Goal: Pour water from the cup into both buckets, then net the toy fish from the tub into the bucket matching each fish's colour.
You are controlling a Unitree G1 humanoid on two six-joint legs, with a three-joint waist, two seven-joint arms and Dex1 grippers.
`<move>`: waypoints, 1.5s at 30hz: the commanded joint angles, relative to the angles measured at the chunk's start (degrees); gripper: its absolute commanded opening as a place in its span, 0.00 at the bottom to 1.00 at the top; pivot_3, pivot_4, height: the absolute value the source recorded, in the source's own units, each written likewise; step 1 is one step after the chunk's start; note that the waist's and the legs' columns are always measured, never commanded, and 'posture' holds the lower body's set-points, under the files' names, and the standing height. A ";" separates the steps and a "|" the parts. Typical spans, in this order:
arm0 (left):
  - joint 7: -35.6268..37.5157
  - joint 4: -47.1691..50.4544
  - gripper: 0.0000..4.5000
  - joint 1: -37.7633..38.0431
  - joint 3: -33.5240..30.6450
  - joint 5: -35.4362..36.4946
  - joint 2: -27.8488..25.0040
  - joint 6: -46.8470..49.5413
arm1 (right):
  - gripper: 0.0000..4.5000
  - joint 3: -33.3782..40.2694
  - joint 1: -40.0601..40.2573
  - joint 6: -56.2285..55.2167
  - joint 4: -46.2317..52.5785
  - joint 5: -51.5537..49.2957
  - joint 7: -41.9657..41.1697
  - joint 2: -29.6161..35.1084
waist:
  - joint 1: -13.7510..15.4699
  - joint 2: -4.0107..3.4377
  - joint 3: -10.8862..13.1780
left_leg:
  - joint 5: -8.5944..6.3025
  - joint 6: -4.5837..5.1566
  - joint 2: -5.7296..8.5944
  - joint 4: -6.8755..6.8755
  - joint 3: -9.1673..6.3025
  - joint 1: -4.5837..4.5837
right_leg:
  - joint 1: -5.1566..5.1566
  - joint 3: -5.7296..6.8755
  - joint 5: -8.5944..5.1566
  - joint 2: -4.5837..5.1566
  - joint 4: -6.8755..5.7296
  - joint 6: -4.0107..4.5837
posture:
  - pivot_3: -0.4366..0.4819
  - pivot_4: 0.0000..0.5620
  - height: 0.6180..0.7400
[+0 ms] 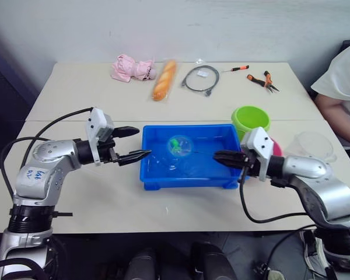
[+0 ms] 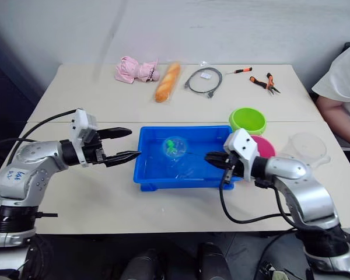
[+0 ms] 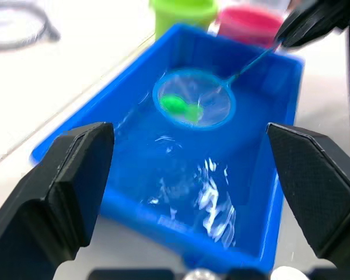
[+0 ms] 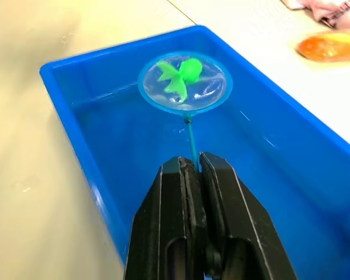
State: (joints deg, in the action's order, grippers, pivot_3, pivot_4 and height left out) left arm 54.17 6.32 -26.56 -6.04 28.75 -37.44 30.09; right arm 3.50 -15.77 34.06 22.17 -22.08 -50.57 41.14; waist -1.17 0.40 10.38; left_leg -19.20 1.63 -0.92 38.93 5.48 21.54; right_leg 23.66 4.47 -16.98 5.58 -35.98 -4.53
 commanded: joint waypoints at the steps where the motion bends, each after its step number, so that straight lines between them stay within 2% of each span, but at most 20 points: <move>1: -0.75 1.27 0.99 -1.78 0.05 0.51 1.76 -2.15 | 0.00 5.30 2.63 -1.81 2.39 -1.75 -0.15 1.69 | 0.25 0.00 0.00 | 0.00 0.00 0.00 0.01 0.00 -0.01 | -0.02 0.00 0.00 0.00 0.00 0.00 | 0.48 0.27 0.99; 9: -1.69 -1.12 0.99 -4.00 0.15 0.92 6.17 -4.20 | 0.00 16.87 6.66 -3.47 4.52 -5.41 -0.92 5.60 | 1.17 0.00 0.00 | 0.01 0.02 0.01 0.06 0.05 -0.05 | -0.03 -0.03 0.01 -0.03 0.03 -0.01 | 0.48 0.27 0.99; 17: -0.65 -1.87 0.99 -6.04 1.01 1.59 8.25 -5.44 | 0.00 22.34 4.98 -9.02 -4.71 -2.95 -1.21 10.05 | 1.27 0.01 0.00 | 0.03 0.05 0.03 0.08 0.04 -0.08 | -0.11 -0.01 0.02 -0.03 0.06 -0.03 | 0.48 0.27 0.99; 26: -0.51 -3.34 0.99 -8.24 3.19 0.41 11.29 -5.94 | 0.00 16.77 -2.58 -30.85 -26.61 12.25 5.74 11.77 | 1.14 0.01 0.00 | 0.07 0.04 0.04 0.13 0.12 -0.11 | -0.11 -0.03 0.02 -0.05 0.08 -0.05 | 0.48 0.27 0.99; 32: -0.03 -6.25 0.99 -9.86 4.94 -1.22 12.42 -8.18 | 0.00 9.50 -5.84 -47.83 -39.18 26.20 15.04 12.24 | 1.05 0.01 0.01 | 0.14 0.01 0.04 0.14 0.21 -0.18 | -0.12 -0.09 0.02 -0.06 0.07 -0.05 | 0.48 0.27 0.99; 37: -0.13 -6.63 0.99 -9.99 4.94 -1.41 12.62 -8.76 | 0.00 4.25 -6.58 -59.91 -45.92 40.87 27.92 16.42 | 0.97 0.00 0.01 | 0.18 -0.06 0.03 0.13 0.24 -0.19 | -0.10 -0.13 0.02 -0.05 0.04 -0.05 | 0.48 0.27 0.99; 40: -0.30 -6.69 0.99 -9.74 4.91 -1.64 12.65 -8.90 | 0.00 2.06 -7.53 -63.62 -48.29 46.30 34.40 17.58 | 0.96 0.00 0.01 | 0.20 -0.09 0.02 0.14 0.23 -0.20 | -0.11 -0.13 0.02 -0.06 0.05 -0.05 | 0.48 0.27 0.99; 45: -1.06 -7.20 0.99 -9.96 4.85 -2.35 13.04 -9.52 | 0.00 -2.79 -8.87 -67.75 -49.72 54.94 40.26 20.06 | 0.94 0.00 0.01 | 0.25 -0.14 0.01 0.14 0.24 -0.22 | -0.11 -0.15 0.01 -0.08 0.03 -0.05 | 0.48 0.27 0.99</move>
State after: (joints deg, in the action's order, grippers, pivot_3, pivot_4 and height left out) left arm 53.52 -1.22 -35.56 -0.88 26.50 -24.81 21.77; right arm 1.93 -23.50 -30.78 -27.54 29.15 -13.52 58.78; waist -0.24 0.40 10.39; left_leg -18.95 1.47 -0.91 39.07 5.71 21.32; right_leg 23.55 4.31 -16.96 5.50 -35.94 -4.58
